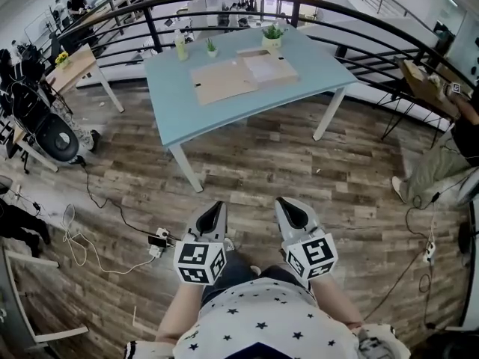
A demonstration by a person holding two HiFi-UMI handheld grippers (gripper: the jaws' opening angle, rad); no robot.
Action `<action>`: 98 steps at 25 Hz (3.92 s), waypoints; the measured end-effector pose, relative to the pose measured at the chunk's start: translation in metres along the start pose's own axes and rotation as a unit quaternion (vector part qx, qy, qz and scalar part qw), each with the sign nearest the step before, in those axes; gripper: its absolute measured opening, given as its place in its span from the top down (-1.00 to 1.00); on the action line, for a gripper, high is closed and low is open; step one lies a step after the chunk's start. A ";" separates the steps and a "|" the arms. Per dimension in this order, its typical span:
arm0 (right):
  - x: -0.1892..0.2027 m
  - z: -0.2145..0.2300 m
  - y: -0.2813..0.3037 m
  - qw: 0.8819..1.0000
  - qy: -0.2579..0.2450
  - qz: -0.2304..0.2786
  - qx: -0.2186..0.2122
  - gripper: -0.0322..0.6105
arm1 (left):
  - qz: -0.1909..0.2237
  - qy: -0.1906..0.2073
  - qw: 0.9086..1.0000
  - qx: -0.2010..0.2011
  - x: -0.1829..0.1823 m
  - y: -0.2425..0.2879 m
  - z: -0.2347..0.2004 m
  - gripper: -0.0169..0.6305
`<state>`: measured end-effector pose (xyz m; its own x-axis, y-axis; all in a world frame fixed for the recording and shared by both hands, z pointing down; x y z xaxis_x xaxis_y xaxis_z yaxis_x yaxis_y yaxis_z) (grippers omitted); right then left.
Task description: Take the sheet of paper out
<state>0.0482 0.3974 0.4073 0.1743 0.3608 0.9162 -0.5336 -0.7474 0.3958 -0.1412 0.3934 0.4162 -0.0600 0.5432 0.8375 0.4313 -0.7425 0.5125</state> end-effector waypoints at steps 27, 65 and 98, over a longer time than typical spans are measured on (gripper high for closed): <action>-0.011 0.058 0.066 1.000 0.005 -0.024 -0.012 0.35 | 0.004 0.013 1.000 0.017 -0.048 0.082 -0.018 0.54; -0.157 0.235 0.314 1.000 0.006 -0.005 0.013 0.35 | 0.006 0.038 0.998 0.056 -0.256 0.335 -0.146 0.55; -0.217 0.409 0.437 1.000 0.006 -0.022 -0.015 0.35 | -0.018 0.001 0.999 0.032 -0.357 0.538 -0.187 0.55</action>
<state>0.1157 -0.2356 0.4067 0.1878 0.4001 0.8970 -0.5506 -0.7134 0.4335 -0.0559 -0.2733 0.4285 -0.0781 0.5676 0.8196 0.4851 -0.6966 0.5286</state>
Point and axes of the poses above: the fingertips, and each gripper's own axes: y forward along the fingers, z to its right, x out of its underside, the point moved 6 cm from there along -y, backward along the fingers, and after that the axes turned 14 degrees about -z, right-handed, at the moved point
